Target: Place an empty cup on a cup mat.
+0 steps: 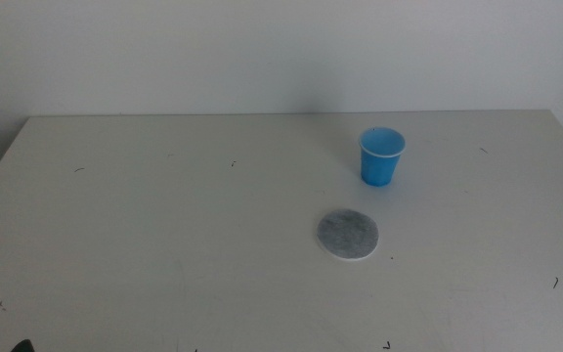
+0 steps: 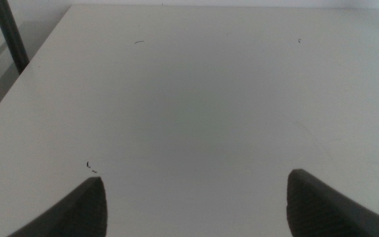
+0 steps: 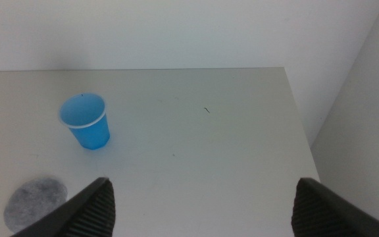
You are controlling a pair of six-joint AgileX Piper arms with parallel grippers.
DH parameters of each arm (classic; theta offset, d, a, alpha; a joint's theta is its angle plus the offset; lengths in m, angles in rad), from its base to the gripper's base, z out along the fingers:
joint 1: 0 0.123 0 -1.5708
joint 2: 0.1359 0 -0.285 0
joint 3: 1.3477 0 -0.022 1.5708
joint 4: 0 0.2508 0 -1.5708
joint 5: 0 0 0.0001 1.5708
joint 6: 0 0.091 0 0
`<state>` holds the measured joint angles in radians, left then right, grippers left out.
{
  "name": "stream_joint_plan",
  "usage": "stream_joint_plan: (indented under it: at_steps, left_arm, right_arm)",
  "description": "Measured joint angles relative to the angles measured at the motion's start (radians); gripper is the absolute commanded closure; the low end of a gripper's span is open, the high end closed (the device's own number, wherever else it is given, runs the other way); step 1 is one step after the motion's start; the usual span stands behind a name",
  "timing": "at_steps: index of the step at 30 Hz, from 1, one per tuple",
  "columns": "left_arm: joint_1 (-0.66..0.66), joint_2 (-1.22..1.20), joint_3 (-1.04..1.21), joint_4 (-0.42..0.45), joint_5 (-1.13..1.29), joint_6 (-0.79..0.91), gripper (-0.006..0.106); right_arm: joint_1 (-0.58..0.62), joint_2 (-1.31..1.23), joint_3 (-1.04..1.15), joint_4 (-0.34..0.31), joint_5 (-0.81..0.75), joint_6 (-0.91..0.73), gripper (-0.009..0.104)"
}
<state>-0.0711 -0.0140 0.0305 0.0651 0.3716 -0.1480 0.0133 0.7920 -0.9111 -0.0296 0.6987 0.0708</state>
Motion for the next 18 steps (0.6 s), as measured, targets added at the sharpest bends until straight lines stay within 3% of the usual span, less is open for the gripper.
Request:
stream_joint_plan:
  at_steps: [8,18]
  left_arm:
    - [0.000,0.000,0.000,0.000,0.000,0.000,-0.005]
    - [0.000,0.000,0.000,0.000,0.000,0.000,-0.005]
  right_arm:
    - [0.021,0.251,-0.324,0.009,0.197,0.014,0.001]
    - [0.044,0.548,-0.568,0.086,0.319,0.040,0.001]
